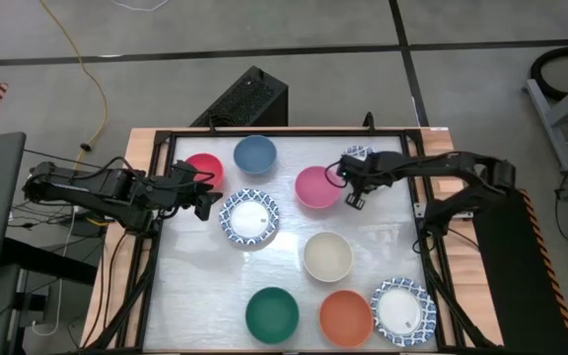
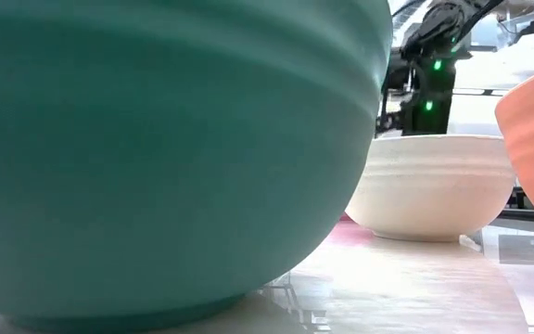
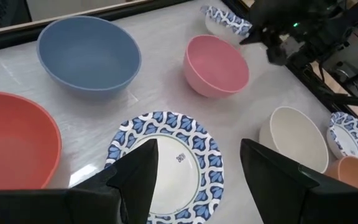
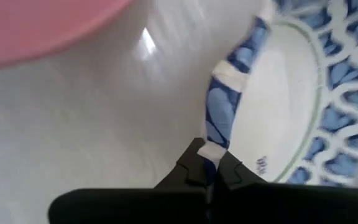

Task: Nest bowls inside each other
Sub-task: Stack the blue patterned bowl on top of the blue patterned bowl

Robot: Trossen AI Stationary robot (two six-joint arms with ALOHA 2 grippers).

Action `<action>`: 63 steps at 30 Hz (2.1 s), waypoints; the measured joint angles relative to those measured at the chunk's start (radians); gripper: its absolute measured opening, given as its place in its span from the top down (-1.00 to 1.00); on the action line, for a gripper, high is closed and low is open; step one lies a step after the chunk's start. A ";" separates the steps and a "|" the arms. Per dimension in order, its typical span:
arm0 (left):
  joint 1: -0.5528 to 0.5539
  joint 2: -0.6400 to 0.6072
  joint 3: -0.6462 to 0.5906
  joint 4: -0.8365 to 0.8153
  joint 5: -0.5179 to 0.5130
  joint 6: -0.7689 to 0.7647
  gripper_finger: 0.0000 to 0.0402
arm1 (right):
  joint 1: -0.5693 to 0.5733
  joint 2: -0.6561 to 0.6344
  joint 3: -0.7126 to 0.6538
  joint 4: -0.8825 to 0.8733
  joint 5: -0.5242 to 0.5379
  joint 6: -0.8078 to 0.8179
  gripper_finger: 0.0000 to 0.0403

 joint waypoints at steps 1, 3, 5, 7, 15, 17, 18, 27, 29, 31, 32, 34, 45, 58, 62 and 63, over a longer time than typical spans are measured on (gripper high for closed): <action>0.000 0.000 0.000 0.001 0.003 0.000 -0.08 | 0.000 -0.021 0.012 -0.017 0.000 0.002 0.96; 0.000 0.000 0.000 0.009 0.007 0.001 -0.08 | 0.000 -0.060 0.038 -0.052 0.000 0.003 0.96; 0.000 0.001 0.000 0.034 0.011 0.007 -0.08 | 0.001 -0.100 0.067 -0.073 0.001 -0.007 0.96; 0.000 0.005 0.000 0.069 0.011 0.018 -0.08 | 0.002 -0.136 0.099 -0.081 0.002 -0.017 0.96; 0.049 0.042 0.000 0.294 0.061 0.036 -0.08 | 0.060 -0.194 0.227 -0.082 0.006 -0.158 0.96; 0.073 0.055 0.000 0.329 0.090 0.026 -0.08 | 0.093 -0.190 0.255 -0.080 0.007 -0.207 0.96; 0.086 0.063 0.000 0.342 0.102 0.018 -0.08 | 0.109 -0.187 0.266 -0.078 0.012 -0.230 0.96; 0.187 0.095 0.000 0.362 0.199 -0.038 -0.08 | 0.251 -0.123 0.339 -0.061 0.087 -0.437 0.96; 0.202 0.102 0.000 0.355 0.212 -0.049 -0.08 | 0.280 -0.104 0.349 -0.060 0.118 -0.478 0.96; 0.215 0.109 0.000 0.362 0.225 -0.051 -0.08 | 0.308 -0.082 0.358 -0.063 0.145 -0.533 0.96; 0.219 0.110 0.000 0.357 0.232 -0.051 -0.08 | 0.320 -0.074 0.364 -0.063 0.153 -0.566 0.96; 0.229 0.115 0.000 0.365 0.242 -0.054 -0.08 | 0.344 -0.053 0.375 -0.061 0.159 -0.635 0.96; 0.281 0.130 0.000 0.360 0.304 -0.084 -0.08 | 0.388 0.073 0.465 0.051 0.158 -0.944 0.97; 0.322 0.129 0.000 0.356 0.325 -0.113 -0.08 | 0.388 0.233 0.607 0.172 0.168 -1.154 0.97; 0.335 0.129 0.000 0.355 0.325 -0.113 -0.08 | 0.394 0.268 0.634 0.178 0.206 -1.157 0.97; 0.337 0.129 0.000 0.355 0.325 -0.113 -0.08 | 0.395 0.269 0.636 0.178 0.214 -1.158 0.97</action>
